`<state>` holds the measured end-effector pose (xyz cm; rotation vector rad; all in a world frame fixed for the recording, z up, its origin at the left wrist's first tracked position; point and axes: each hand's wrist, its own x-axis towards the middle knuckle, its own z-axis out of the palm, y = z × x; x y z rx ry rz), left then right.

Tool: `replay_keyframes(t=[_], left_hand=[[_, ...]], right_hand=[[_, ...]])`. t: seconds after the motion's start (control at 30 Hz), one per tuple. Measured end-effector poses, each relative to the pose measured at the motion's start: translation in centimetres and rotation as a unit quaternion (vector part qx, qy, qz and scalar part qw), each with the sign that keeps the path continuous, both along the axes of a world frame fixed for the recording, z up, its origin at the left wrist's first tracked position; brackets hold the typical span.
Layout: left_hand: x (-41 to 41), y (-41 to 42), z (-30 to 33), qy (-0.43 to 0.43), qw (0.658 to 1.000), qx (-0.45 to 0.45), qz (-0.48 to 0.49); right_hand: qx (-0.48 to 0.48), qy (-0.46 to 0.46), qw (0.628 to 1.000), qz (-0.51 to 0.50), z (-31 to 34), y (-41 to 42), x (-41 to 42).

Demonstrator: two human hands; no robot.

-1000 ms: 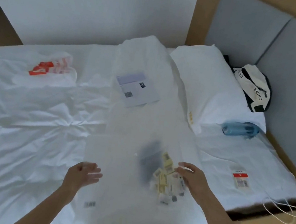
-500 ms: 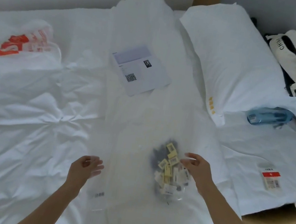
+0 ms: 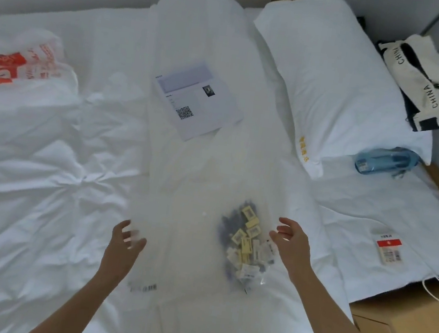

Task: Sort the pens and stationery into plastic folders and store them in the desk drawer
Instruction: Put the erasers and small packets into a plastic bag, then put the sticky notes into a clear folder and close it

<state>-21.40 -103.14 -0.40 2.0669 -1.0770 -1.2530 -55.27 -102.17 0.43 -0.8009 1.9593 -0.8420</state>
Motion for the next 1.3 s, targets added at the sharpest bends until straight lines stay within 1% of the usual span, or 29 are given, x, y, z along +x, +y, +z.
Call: replay_keyframes(t=[0.07, 0.1, 0.17, 0.23, 0.27, 0.33, 0.5, 0.7, 0.8, 0.97, 1.03, 1.13, 1.2, 1.3], left_hand=[[-0.7, -0.4, 0.8, -0.095, 0.994, -0.055, -0.031], [-1.4, -0.7, 1.5, -0.141, 0.985, -0.088, -0.051], [-3.1, -1.4, 2.9, -0.23, 0.955, -0.157, -0.098], [-5.2, -2.1, 4.2, -0.309, 0.917, -0.212, -0.136], [-6.4, -2.6, 5.0, -0.338, 0.901, -0.225, -0.151], [-8.9, -3.3, 6.4, -0.362, 0.885, -0.231, -0.179], [-16.0, -2.1, 9.8, -0.332, 0.865, -0.269, -0.261], [-25.2, 3.9, 13.6, -0.273, 0.846, -0.308, -0.338], [-29.1, 8.3, 15.2, -0.254, 0.822, -0.336, -0.383], [-36.2, 17.2, 17.0, -0.223, 0.771, -0.331, -0.497], [-39.3, 21.4, 17.6, -0.197, 0.742, -0.345, -0.54], [-43.8, 28.1, 18.5, -0.139, 0.68, -0.377, -0.614], [-46.4, 32.6, 18.9, -0.105, 0.633, -0.388, -0.662], [-49.5, 39.3, 19.2, -0.069, 0.546, -0.393, -0.737]], right_hand=[[-0.011, 0.008, 1.0, -0.007, 1.2, 0.9, -0.7], [-0.016, 0.011, 1.0, -0.01, 1.9, 1.5, -1.1], [-0.028, 0.02, 0.999, -0.023, 3.3, 2.7, -2.2], [-0.044, 0.035, 0.998, -0.037, 4.7, 4.2, -3.5], [-0.051, 0.043, 0.997, -0.044, 5.5, 4.9, -4.2], [-0.058, 0.055, 0.995, -0.066, 7.0, 6.7, -5.7], [-0.082, 0.066, 0.985, -0.135, 10.9, 12.4, -9.4], [-0.11, 0.083, 0.965, -0.221, 15.1, 21.5, -13.2], [-0.118, 0.11, 0.952, -0.26, 16.9, 27.4, -14.5], [-0.103, 0.153, 0.924, -0.335, 18.7, 38.7, -16.3], [-0.089, 0.163, 0.909, -0.372, 19.3, 43.7, -16.9], [-0.067, 0.179, 0.874, -0.446, 19.8, 51.7, -17.0], [-0.055, 0.182, 0.839, -0.51, 20.2, 57.0, -16.3], [-0.033, 0.19, 0.772, -0.605, 20.6, 64.5, -13.8]])
